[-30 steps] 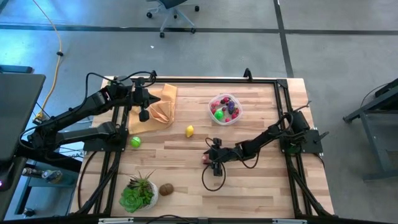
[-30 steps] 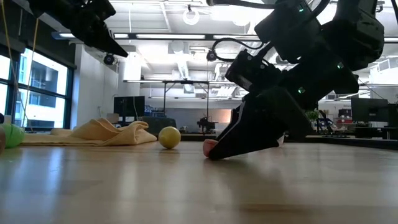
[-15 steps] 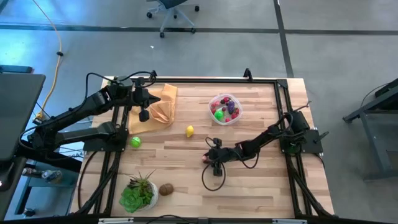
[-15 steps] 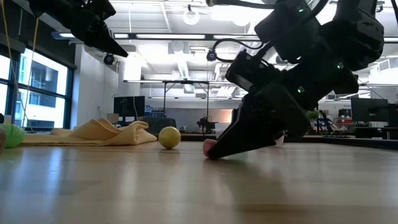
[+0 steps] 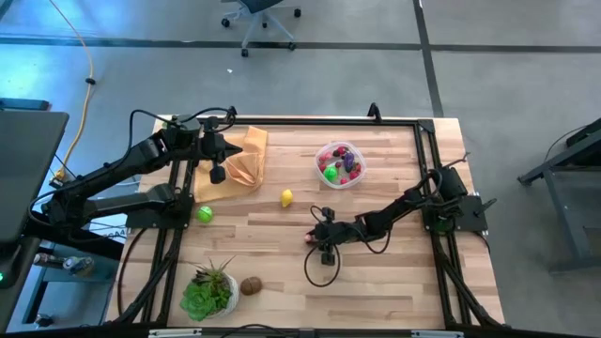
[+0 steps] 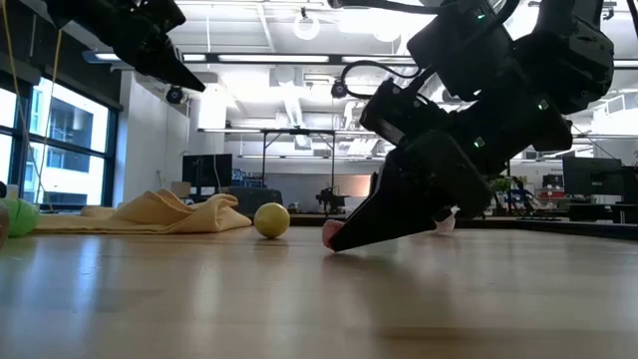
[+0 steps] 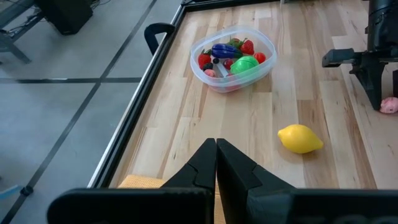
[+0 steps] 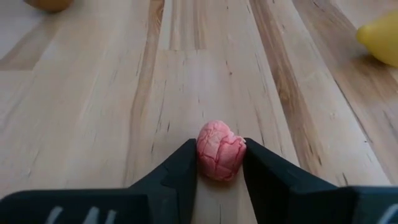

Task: Pick and placing Produce into tupperware
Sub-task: Put the pink peach into the transparent container

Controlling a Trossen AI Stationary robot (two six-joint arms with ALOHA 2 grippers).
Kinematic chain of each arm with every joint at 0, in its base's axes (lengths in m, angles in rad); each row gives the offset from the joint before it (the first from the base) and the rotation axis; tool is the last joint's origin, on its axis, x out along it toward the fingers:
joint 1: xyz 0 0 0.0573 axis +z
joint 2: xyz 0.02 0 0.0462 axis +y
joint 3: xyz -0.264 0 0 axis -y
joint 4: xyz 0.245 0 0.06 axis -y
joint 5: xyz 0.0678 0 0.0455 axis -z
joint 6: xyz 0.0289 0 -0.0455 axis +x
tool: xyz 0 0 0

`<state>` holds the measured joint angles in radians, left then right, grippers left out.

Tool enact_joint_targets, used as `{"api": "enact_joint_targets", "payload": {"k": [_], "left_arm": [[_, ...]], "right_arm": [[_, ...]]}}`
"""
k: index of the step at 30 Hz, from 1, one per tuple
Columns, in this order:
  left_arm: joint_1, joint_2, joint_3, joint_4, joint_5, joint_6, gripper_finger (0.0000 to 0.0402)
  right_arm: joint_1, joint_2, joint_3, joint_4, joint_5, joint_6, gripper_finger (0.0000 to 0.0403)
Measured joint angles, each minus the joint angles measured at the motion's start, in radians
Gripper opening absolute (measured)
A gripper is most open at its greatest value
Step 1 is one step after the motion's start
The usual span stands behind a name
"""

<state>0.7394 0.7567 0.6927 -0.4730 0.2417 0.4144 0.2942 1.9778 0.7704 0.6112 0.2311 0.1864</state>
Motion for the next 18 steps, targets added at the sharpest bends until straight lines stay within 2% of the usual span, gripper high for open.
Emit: {"api": "enact_joint_targets", "payload": {"k": [6, 11, 14, 18], "left_arm": [[0.000, 0.000, 0.000, 0.000, 0.000, 0.000, 0.0003], [0.000, 0.000, 0.000, 0.000, 0.000, 0.000, 0.0003], [0.000, 0.000, 0.000, 0.000, 0.000, 0.000, 0.0003], [0.000, 0.000, 0.000, 0.000, 0.000, 0.000, 0.0003]], "right_arm": [[0.000, -0.009, 0.000, 0.063, -0.002, -0.009, 0.0108], [-0.014, -0.090, 0.000, 0.093, 0.007, -0.065, 0.0108], [-0.028, -0.168, 0.000, 0.082, 0.061, -0.128, 0.0107], [-0.056, -0.297, 0.000, 0.044, 0.189, -0.247, 0.0107]]}}
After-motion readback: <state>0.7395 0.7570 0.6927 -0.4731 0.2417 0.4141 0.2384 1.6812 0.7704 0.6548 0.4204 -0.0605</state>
